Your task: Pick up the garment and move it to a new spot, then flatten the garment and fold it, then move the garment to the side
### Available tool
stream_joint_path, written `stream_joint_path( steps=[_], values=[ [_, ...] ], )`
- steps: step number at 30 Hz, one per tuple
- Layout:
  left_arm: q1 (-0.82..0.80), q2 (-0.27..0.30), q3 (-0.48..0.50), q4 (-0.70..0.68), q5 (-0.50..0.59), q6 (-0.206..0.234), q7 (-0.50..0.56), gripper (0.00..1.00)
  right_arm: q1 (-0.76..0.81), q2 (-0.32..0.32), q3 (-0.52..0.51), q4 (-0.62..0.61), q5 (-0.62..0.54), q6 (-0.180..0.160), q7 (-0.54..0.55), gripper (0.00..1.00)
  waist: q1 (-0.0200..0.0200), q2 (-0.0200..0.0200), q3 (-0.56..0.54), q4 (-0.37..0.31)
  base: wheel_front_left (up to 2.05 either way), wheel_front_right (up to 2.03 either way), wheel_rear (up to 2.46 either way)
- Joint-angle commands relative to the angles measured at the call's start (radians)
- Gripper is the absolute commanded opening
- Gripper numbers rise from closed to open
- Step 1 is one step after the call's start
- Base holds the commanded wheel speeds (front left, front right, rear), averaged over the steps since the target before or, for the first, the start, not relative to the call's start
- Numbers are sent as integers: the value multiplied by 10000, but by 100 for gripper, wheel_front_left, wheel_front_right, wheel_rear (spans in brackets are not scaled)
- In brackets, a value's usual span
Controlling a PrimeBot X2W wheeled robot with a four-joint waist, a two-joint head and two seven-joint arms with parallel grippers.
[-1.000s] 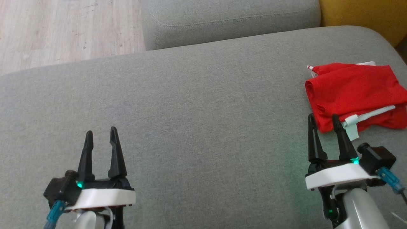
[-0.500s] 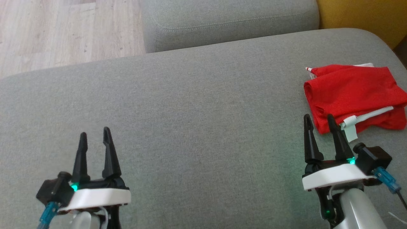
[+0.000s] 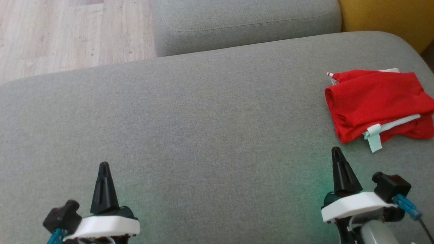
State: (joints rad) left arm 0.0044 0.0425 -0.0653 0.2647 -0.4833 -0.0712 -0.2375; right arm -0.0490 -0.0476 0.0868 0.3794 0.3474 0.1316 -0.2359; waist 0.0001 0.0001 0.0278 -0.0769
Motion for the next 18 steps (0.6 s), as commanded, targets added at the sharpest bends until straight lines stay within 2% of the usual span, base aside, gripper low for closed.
stream_joint_path(
  steps=[1,18],
  values=[
    [-426,6,101,-314,-208,-33,36,0,-399,-45,-62,-367,261,-1,64,0,0,-1,-1,8,0,0,0],
    [-521,17,343,-302,-1807,-114,535,0,-427,-119,-239,-506,2136,-2,477,0,0,-1,-37,118,0,0,0]
  ],
)
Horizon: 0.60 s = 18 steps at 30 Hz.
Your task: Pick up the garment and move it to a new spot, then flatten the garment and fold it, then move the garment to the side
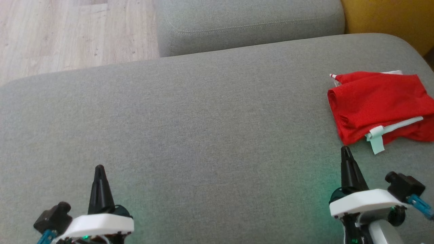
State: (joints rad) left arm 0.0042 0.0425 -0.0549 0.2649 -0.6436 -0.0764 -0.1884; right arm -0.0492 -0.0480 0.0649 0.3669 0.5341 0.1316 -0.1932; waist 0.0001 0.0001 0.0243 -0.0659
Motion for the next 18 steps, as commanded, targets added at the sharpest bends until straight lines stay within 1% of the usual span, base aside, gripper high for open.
stream_joint_path(
  steps=[1,18],
  values=[
    [-525,17,253,-302,-298,-67,73,0,-426,-119,-32,-390,378,-2,74,0,0,-1,-4,14,0,0,0],
    [-621,27,483,-285,-1798,-144,545,0,-445,-163,-231,-529,2109,-3,488,0,0,-1,-37,117,0,0,0]
  ],
)
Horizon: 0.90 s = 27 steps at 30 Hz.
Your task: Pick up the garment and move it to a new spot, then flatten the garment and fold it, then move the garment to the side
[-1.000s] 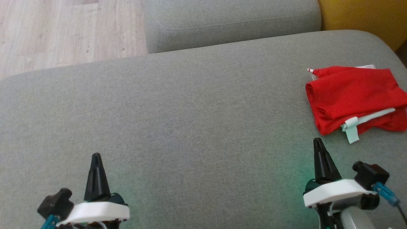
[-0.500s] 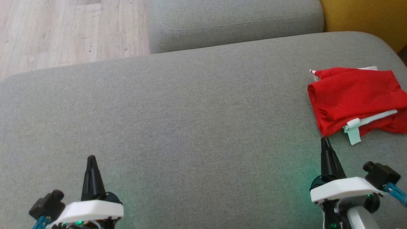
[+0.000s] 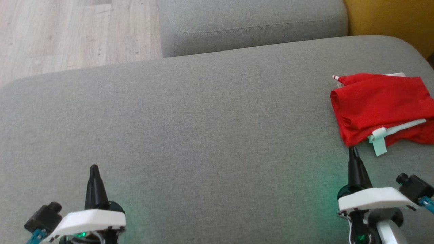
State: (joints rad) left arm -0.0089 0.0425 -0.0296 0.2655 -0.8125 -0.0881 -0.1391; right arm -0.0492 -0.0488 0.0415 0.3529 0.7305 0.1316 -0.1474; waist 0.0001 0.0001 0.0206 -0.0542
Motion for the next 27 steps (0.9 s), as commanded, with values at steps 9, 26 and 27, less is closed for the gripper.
stream_joint_path(
  steps=[9,26,27],
  values=[
    [-545,32,359,-281,-954,-70,318,0,-456,-172,-120,-466,1113,-4,271,0,0,-1,-19,59,0,0,0],
    [-647,43,604,-263,-2551,-151,820,0,-479,-192,-369,-610,2925,-5,741,0,0,-1,-54,169,0,0,0],
    [-652,43,618,-262,-2643,-155,849,0,-480,-193,-383,-618,3028,-5,768,0,0,-1,-56,175,0,0,0]
  ],
)
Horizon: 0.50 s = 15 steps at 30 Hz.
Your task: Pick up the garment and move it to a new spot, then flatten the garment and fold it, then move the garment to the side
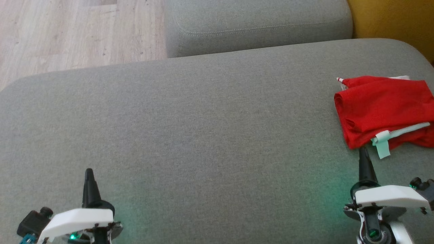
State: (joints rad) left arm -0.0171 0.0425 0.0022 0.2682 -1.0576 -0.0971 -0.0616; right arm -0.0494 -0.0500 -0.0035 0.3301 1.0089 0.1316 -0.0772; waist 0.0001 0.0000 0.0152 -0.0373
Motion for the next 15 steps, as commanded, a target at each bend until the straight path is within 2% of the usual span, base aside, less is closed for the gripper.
stream_joint_path(
  steps=[1,15],
  values=[
    [-576,44,314,-288,-286,-70,104,0,-480,-182,52,-399,350,-5,94,0,0,0,-4,12,0,0,0],
    [-654,52,501,-273,-1507,-132,488,0,-498,-188,-152,-508,1724,-6,464,0,0,0,-31,96,0,0,0]
  ],
)
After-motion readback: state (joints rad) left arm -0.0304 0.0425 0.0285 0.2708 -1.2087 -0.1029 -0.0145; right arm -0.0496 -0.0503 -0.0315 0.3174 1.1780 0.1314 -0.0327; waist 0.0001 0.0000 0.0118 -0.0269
